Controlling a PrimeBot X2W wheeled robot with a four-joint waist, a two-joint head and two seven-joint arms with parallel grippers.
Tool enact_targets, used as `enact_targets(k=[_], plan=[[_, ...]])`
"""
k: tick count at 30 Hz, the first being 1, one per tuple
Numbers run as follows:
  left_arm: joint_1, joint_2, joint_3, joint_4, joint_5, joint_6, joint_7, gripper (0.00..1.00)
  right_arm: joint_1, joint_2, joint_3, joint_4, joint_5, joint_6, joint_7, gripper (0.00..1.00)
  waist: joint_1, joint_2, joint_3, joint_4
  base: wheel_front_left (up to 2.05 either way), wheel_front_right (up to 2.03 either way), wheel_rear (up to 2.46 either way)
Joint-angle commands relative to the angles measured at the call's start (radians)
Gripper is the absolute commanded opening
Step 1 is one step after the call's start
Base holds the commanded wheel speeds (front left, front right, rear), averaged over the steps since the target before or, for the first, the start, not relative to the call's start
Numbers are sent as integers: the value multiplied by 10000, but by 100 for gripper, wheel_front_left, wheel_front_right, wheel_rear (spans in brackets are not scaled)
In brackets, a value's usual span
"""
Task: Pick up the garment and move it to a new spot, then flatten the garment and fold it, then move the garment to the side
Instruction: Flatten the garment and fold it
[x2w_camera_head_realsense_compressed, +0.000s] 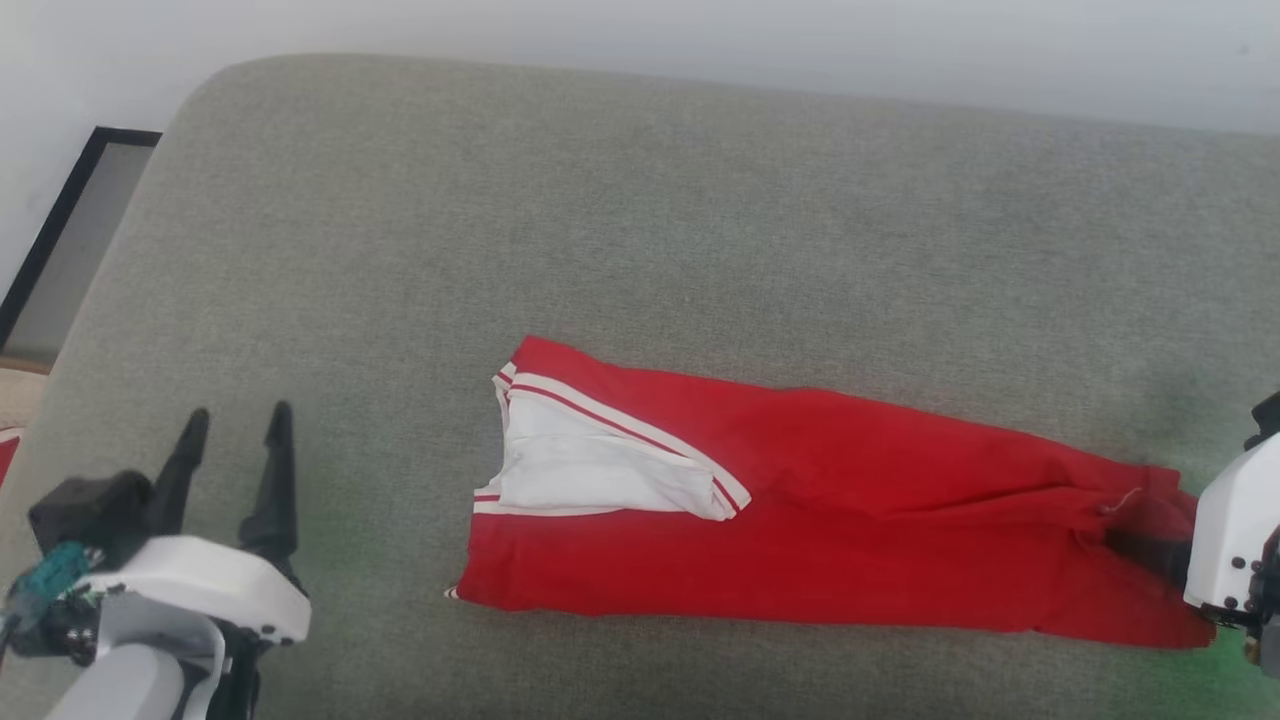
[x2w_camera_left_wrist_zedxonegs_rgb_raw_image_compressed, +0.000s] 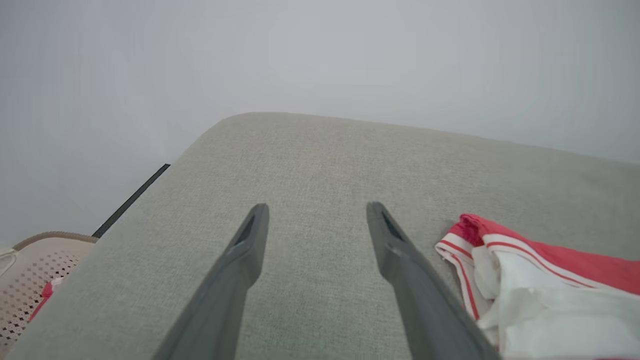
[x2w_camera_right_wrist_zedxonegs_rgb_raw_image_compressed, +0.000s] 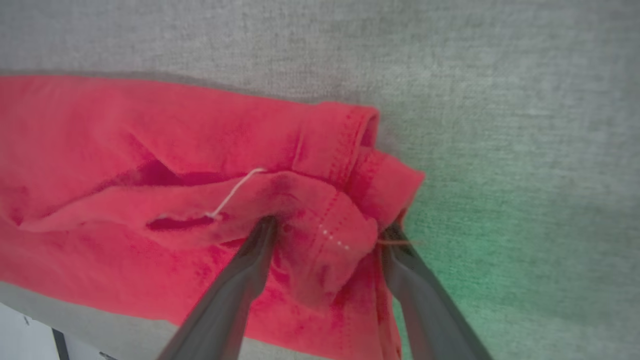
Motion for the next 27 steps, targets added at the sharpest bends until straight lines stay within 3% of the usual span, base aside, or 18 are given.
enact_targets(k=[1,3,5,6,16,27], plan=[[215,-159,193,33,29,-117,-85,100,24,203,140,277,118,-3,62,100,0,0,61,86,0,0,0],[440,-466,847,3,487,-308,-126,100,-121,536,297,908,434,-2,103,100,0,0,108,222,0,0,0],[782,-966,1564,-113,1223,-600,-113,100,-222,793,560,1335,843,0,160,15,0,0,113,350,0,0,0],[858,-1131,1791,-138,1381,-714,-112,100,-271,881,578,1413,1018,1,136,0,0,0,114,370,0,0,0],[1461,-2467,3589,-181,2827,-1888,-118,100,-784,301,126,1319,1704,-13,-188,0,0,0,92,206,0,0,0],[1344,-3368,4501,82,3694,-2782,-119,100,-1395,-1142,-1358,2115,998,-11,-975,0,0,0,260,-365,0,0,0]])
